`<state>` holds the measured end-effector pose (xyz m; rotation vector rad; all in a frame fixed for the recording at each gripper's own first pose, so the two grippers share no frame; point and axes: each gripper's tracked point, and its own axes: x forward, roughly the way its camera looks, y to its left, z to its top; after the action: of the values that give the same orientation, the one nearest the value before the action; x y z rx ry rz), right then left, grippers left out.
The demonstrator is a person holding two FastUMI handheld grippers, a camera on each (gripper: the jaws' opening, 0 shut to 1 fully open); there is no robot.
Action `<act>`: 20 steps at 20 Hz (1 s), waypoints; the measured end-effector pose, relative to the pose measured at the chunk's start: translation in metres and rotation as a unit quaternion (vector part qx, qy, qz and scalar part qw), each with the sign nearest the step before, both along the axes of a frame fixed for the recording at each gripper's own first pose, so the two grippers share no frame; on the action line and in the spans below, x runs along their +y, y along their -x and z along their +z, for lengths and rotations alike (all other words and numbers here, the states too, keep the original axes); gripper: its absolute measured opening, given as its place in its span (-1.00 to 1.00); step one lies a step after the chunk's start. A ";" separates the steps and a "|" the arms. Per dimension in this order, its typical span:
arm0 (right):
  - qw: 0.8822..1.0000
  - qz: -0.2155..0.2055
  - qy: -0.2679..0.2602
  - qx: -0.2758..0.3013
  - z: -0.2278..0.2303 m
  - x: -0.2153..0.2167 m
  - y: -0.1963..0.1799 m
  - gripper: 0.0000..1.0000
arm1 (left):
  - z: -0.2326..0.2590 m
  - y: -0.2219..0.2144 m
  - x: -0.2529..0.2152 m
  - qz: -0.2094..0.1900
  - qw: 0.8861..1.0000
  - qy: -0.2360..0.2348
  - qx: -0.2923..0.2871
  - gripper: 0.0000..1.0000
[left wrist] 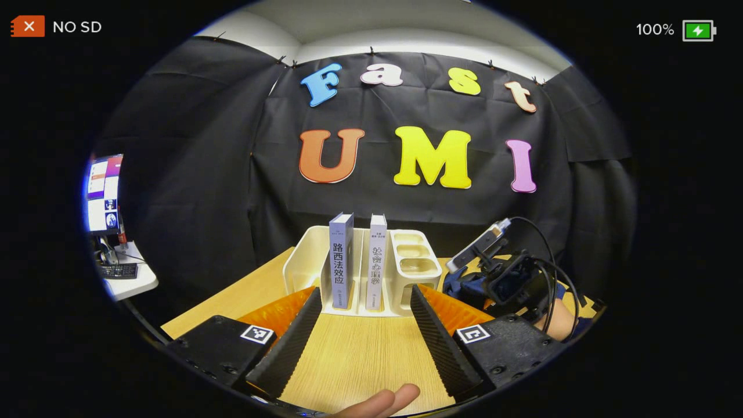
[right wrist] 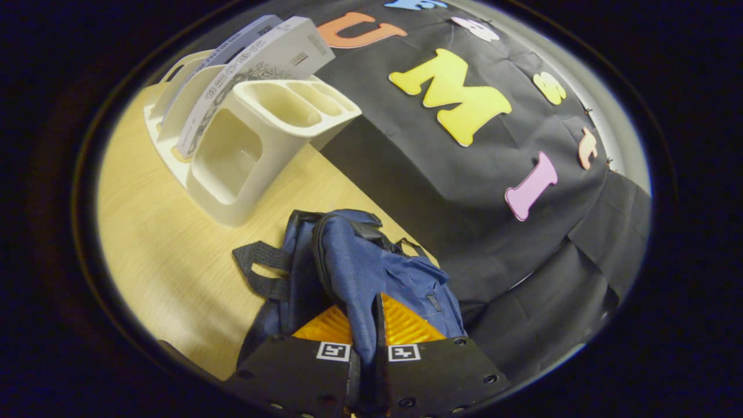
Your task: Open the schoolbag, grab two books from the bookshelf and put them into the schoolbag.
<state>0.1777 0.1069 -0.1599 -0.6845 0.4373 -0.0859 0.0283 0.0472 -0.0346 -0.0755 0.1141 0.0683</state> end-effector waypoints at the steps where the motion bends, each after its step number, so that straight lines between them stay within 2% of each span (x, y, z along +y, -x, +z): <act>1: 0.999 0.002 -0.032 0.009 0.003 -0.003 0.001 -0.82 | -0.001 -0.001 -0.002 -0.002 1.000 -0.002 0.002 0.96; 5: 0.994 0.021 -0.104 0.025 0.035 -0.021 -0.001 -0.87 | -0.001 0.001 -0.017 -0.023 0.999 -0.030 0.001 0.96; 6: 0.992 0.022 -0.123 0.026 0.044 -0.029 -0.004 -0.87 | -0.002 0.002 -0.021 -0.029 0.999 -0.029 0.001 0.96; 7: 0.989 0.024 -0.145 0.028 0.052 -0.035 -0.007 -0.78 | -0.001 0.002 -0.026 -0.034 0.999 -0.026 0.000 0.96; 8: 0.985 0.025 -0.166 0.034 0.060 -0.042 -0.011 -0.87 | -0.002 0.000 -0.031 -0.039 0.999 -0.023 0.000 0.96; 9: 0.982 0.025 -0.185 0.033 0.069 -0.050 -0.016 -0.87 | -0.004 0.001 -0.037 -0.048 0.999 -0.020 0.005 0.96; 11: 0.980 0.029 -0.195 0.029 0.088 -0.069 -0.022 -0.87 | -0.017 -0.001 -0.047 -0.065 0.998 -0.013 0.023 0.96; 16: 0.975 0.040 -0.218 0.003 0.134 -0.104 -0.036 -0.87 | -0.022 -0.017 -0.041 -0.044 0.999 -0.012 0.026 0.97; 20: 0.975 0.052 -0.217 -0.012 0.163 -0.124 -0.050 -0.87 | -0.011 -0.042 -0.035 -0.026 0.999 -0.012 0.030 0.97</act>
<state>0.2281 -0.0171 0.0027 -0.2734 0.3805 0.0991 0.0707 0.0124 -0.0461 -0.0471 0.1753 0.0195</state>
